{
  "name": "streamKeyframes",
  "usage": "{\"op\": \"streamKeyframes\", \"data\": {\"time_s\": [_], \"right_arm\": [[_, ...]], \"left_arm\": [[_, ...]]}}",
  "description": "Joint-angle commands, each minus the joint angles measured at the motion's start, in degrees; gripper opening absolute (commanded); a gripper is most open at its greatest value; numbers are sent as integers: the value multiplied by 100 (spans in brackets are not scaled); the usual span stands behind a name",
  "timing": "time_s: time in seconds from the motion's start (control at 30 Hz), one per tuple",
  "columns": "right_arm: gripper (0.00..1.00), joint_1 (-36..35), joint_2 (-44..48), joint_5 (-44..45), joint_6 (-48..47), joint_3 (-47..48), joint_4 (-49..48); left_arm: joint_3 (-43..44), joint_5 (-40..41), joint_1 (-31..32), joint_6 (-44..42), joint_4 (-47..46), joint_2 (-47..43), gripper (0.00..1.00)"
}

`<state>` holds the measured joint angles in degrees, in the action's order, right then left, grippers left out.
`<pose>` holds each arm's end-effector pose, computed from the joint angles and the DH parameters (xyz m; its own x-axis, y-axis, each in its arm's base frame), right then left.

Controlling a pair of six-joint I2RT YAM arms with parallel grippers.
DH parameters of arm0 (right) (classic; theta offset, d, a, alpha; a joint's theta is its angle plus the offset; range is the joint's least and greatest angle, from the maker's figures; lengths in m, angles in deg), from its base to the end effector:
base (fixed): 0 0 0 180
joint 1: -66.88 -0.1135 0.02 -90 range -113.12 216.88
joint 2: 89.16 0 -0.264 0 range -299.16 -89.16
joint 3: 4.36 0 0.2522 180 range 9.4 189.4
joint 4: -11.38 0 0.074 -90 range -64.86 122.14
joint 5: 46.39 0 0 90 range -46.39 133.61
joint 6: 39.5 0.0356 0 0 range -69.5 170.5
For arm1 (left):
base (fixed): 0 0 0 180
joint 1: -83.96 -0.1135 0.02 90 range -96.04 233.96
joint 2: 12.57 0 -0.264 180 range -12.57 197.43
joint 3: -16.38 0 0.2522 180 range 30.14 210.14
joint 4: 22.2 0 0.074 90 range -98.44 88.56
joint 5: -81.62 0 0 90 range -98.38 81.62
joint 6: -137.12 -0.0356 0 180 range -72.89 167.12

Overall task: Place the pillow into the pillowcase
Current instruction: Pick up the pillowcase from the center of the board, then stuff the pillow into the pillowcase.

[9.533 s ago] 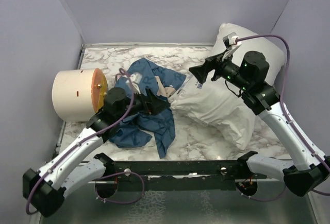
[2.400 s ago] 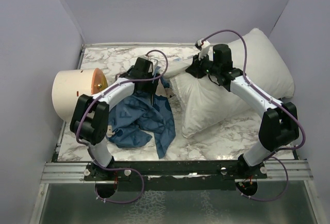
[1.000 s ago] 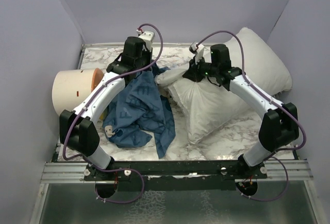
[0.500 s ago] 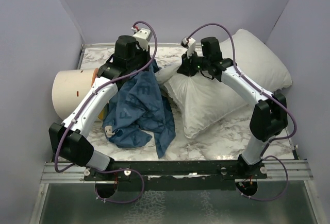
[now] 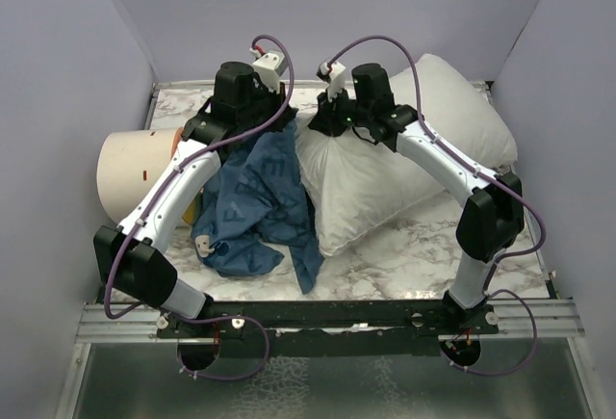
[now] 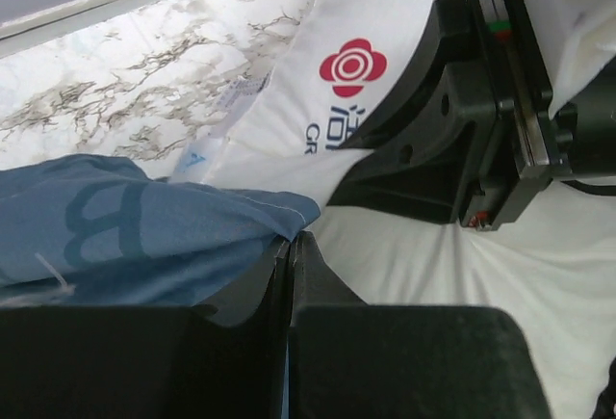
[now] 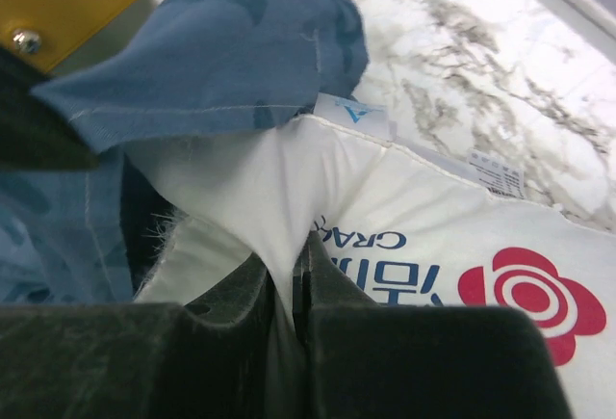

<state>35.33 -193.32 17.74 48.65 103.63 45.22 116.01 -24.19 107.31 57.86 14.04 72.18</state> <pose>0.3566 0.2372 0.3333 -0.4004 -0.2799 -0.8725 -0.8061 0.5603 0.1902 0.3087 -0.1438 0.4017 -0.4430 -0.0040 -0.8965 0.5412 0.7960 -0.2710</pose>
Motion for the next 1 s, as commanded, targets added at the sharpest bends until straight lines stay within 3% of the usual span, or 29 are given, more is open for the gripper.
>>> {"op": "streamKeyframes", "data": {"time_s": [0.0, 0.17, 0.33, 0.5, 0.97], "right_arm": [[1, 3, 71, 1428, 634, 306, -1006], [1, 66, 50, 2123, 693, 297, -1174], [1, 70, 32, 1714, 256, 139, -1364], [1, 70, 147, 369, -766, -197, -1492], [1, 70, -710, 312, -650, 500, -1201]], "left_arm": [[115, -394, -19, 26, 25, 29, 0], [127, -447, -102, -80, 135, 75, 0], [288, -633, -272, -314, 379, 346, 0], [576, -725, -440, -660, 874, 630, 0], [814, -1506, -492, -394, 868, 1039, 0]]}}
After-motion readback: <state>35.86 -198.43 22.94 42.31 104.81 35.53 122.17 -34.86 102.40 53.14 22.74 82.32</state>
